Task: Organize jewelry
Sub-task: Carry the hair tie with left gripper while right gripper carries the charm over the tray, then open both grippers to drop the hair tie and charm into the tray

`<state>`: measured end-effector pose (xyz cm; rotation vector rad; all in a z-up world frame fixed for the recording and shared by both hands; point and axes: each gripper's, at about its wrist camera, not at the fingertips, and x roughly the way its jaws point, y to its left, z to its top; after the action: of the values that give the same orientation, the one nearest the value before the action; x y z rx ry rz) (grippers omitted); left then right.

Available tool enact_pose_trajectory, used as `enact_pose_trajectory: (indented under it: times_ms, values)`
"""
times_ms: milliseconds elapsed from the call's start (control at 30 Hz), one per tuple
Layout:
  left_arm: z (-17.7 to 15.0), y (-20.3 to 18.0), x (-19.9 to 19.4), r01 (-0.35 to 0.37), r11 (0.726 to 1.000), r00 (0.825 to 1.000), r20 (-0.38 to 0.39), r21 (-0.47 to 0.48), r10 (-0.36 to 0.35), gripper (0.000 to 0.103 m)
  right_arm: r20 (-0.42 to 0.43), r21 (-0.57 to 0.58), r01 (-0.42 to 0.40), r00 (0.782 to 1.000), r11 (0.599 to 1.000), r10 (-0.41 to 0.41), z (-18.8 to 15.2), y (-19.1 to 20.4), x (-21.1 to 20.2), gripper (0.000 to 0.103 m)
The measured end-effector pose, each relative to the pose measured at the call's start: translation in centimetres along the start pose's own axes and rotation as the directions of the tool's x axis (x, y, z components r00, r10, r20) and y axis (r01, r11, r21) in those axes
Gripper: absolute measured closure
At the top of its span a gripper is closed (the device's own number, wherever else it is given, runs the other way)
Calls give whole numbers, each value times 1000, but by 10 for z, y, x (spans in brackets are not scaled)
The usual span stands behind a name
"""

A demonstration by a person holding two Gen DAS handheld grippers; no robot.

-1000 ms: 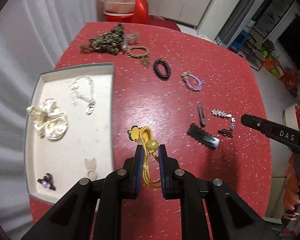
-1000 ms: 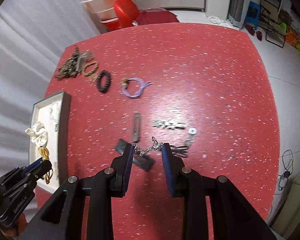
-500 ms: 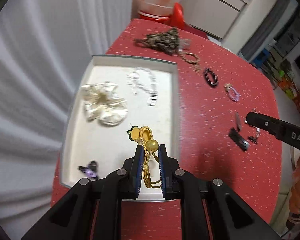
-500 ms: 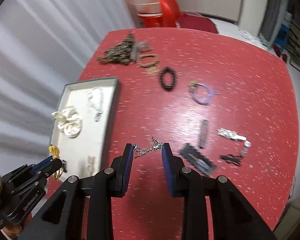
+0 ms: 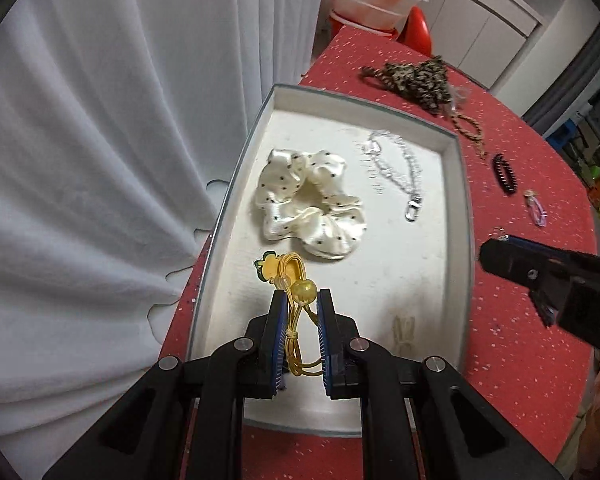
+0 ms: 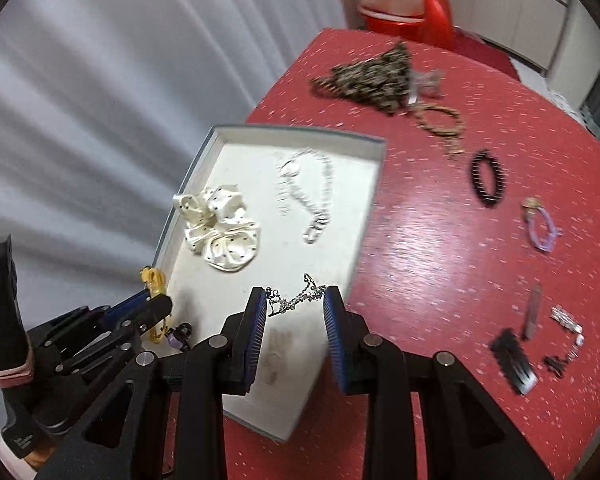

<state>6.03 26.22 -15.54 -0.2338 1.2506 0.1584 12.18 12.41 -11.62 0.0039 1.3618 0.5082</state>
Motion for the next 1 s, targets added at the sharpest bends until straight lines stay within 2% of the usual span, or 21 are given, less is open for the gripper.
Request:
enact_pose_trajectory:
  times_ms: [200, 500, 900, 1000]
  values:
    - [4, 6, 25, -10, 1000, 1000, -22, -5, 10, 87, -49, -22, 21, 999, 1000, -22, 7, 11, 36, 71]
    - [3, 8, 51, -37, 999, 998, -46, -1, 37, 87, -97, -13, 69, 993, 998, -70, 9, 2, 72, 71]
    - [3, 4, 60, -79, 997, 996, -51, 12, 79, 86, -120, -27, 79, 989, 996, -82, 3, 1, 87, 69]
    - [3, 2, 61, -80, 997, 995, -59, 6, 80, 86, -135, -4, 60, 989, 998, -60, 6, -2, 86, 64]
